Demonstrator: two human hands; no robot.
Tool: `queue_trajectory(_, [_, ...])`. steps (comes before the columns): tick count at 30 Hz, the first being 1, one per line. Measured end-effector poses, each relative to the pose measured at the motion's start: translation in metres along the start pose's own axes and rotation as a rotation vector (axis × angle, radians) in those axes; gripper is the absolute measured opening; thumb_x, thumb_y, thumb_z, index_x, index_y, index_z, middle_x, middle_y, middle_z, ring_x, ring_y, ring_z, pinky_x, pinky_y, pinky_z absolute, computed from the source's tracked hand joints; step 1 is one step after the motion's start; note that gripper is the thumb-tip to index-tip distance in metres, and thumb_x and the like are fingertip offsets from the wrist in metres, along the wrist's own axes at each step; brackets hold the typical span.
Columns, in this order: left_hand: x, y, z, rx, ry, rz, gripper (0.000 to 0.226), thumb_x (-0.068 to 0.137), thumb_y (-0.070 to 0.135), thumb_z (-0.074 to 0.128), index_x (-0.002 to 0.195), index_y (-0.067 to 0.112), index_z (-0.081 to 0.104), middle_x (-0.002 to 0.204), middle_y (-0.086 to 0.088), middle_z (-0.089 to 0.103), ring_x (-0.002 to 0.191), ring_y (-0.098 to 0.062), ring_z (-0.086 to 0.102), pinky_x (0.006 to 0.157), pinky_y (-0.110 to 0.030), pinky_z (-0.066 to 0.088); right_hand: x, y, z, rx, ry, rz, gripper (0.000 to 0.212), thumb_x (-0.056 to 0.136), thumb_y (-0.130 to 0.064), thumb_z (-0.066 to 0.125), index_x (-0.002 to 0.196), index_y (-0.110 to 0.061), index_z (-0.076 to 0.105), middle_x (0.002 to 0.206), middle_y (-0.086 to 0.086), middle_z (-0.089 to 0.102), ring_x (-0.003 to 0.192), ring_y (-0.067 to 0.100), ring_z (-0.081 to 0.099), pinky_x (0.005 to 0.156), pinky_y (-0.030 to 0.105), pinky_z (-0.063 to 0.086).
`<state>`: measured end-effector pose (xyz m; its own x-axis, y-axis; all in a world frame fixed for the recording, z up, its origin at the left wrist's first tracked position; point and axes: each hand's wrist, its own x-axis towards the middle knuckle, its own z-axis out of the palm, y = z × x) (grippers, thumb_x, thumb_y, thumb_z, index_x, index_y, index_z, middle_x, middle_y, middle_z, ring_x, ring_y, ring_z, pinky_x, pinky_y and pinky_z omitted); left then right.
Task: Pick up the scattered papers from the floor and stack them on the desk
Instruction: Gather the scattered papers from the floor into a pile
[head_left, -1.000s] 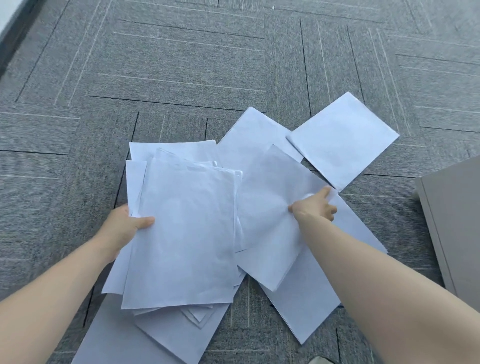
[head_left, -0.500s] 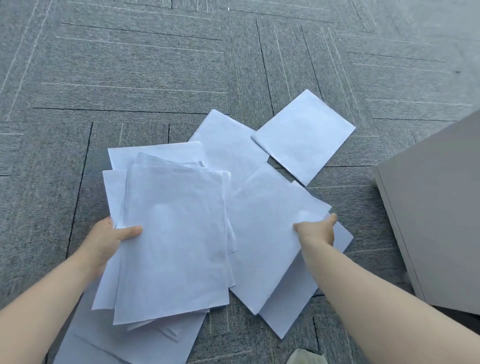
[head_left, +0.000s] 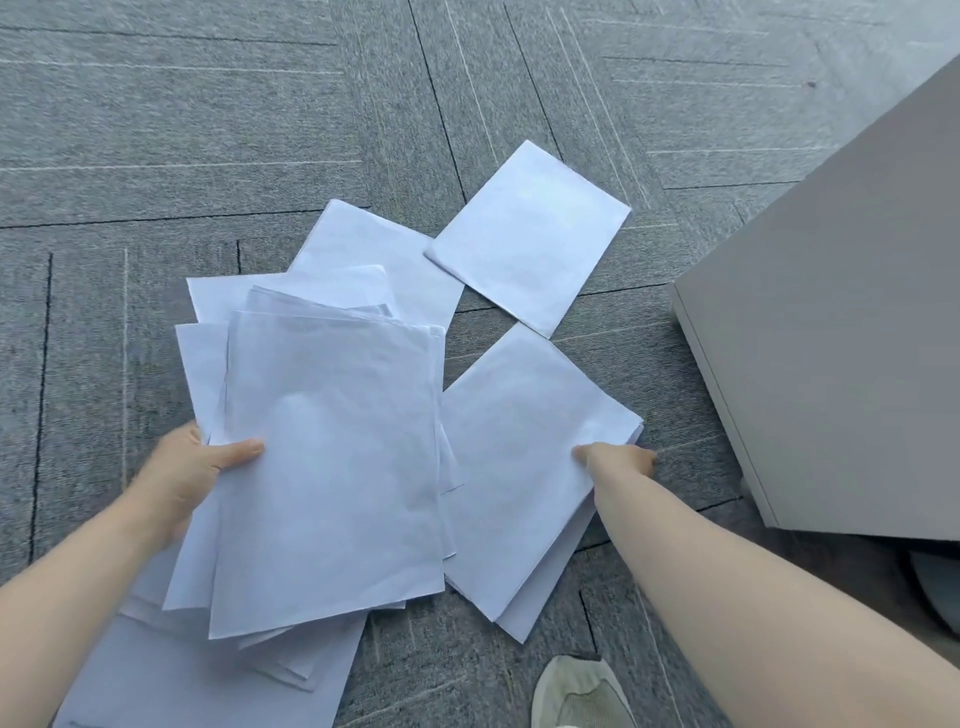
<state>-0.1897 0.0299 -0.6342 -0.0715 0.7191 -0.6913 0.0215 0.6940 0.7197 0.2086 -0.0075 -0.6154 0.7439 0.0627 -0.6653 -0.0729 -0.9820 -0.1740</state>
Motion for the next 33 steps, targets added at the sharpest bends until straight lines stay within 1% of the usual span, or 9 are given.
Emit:
queue_trajectory(2, [0.001,0.000,0.004,-0.001,-0.009,-0.007,0.022,0.081,-0.002,0.065,0.101,0.008,0.068,0.083,-0.002,0.075,0.064,-0.017,0.072,0.058,-0.032,0.059,0.004,0.000,-0.002,0.012,0.009,0.022,0.078,0.080,-0.018,0.073,0.140,-0.003,0.026,0.096,0.017,0.050,0.068,0.027,0.050,0.069,0.034,0.043])
queue_trajectory(4, [0.001,0.000,0.008,-0.002,-0.018,-0.007,0.022,0.081,-0.003,0.064,0.099,0.009,0.068,0.078,0.000,0.075,0.062,-0.016,0.071,0.055,-0.031,0.059,0.010,0.001,-0.005,0.061,0.027,0.038,0.080,0.079,-0.017,0.074,0.140,-0.004,0.024,0.118,0.018,0.056,0.094,0.032,0.060,0.072,0.034,0.043])
queue_trajectory(7, [0.003,0.000,0.013,0.011,-0.036,-0.004,0.025,0.081,-0.002,0.064,0.104,0.007,0.067,0.079,0.000,0.076,0.065,-0.017,0.072,0.058,-0.031,0.059,0.017,0.004,-0.004,0.120,0.043,0.049,0.086,0.077,-0.015,0.078,0.143,-0.005,0.023,0.134,0.019,0.052,0.116,0.036,0.056,0.081,0.040,0.045])
queue_trajectory(12, [0.006,-0.002,0.020,0.019,-0.062,0.006,0.033,0.080,-0.003,0.065,0.112,0.003,0.065,0.100,-0.012,0.072,0.070,-0.019,0.072,0.078,-0.039,0.055,0.016,-0.004,0.004,0.065,0.053,0.069,0.113,0.071,-0.025,0.084,0.152,-0.004,0.009,0.151,0.024,0.033,0.135,0.042,0.040,0.107,0.050,0.040])
queue_trajectory(17, [0.002,-0.001,0.025,0.023,-0.071,0.016,0.038,0.081,-0.005,0.063,0.117,0.004,0.062,0.086,-0.002,0.075,0.068,-0.017,0.072,0.058,-0.029,0.058,0.025,-0.007,0.007,0.104,0.062,0.093,0.115,0.067,-0.028,0.087,0.151,-0.002,0.014,0.153,0.022,0.033,0.138,0.042,0.038,0.111,0.053,0.037])
queue_trajectory(20, [0.003,-0.002,0.026,0.018,-0.060,0.017,0.041,0.081,-0.005,0.064,0.120,0.005,0.060,0.089,-0.002,0.074,0.068,-0.015,0.072,0.057,-0.028,0.057,0.028,-0.002,0.009,0.165,0.076,0.061,0.105,0.066,-0.023,0.088,0.147,-0.003,0.024,0.149,0.021,0.040,0.136,0.041,0.040,0.110,0.052,0.038])
queue_trajectory(24, [0.003,-0.004,0.027,0.010,-0.056,0.012,0.040,0.080,-0.005,0.064,0.119,0.005,0.061,0.082,0.002,0.075,0.067,-0.016,0.072,0.057,-0.029,0.057,0.032,0.004,0.014,0.243,0.062,-0.006,0.073,0.056,-0.020,0.084,0.120,-0.003,0.053,0.127,0.017,0.060,0.108,0.038,0.062,0.094,0.051,0.053])
queue_trajectory(29, [0.003,-0.005,0.025,0.012,-0.065,0.024,0.036,0.081,-0.006,0.063,0.114,0.008,0.063,0.076,0.005,0.075,0.065,-0.014,0.071,0.056,-0.026,0.057,0.031,0.004,0.015,0.255,0.083,-0.044,0.033,0.070,-0.015,0.076,0.092,-0.005,0.053,0.114,0.015,0.064,0.094,0.035,0.065,0.087,0.048,0.057])
queue_trajectory(33, [0.006,-0.008,0.019,0.007,-0.060,0.019,0.027,0.081,-0.004,0.064,0.104,0.008,0.067,0.083,0.000,0.076,0.066,-0.015,0.072,0.063,-0.031,0.058,0.021,0.007,0.011,0.327,0.040,-0.177,0.020,0.080,-0.008,0.065,0.100,-0.006,0.066,0.095,0.007,0.071,0.084,0.032,0.068,0.082,0.046,0.059])
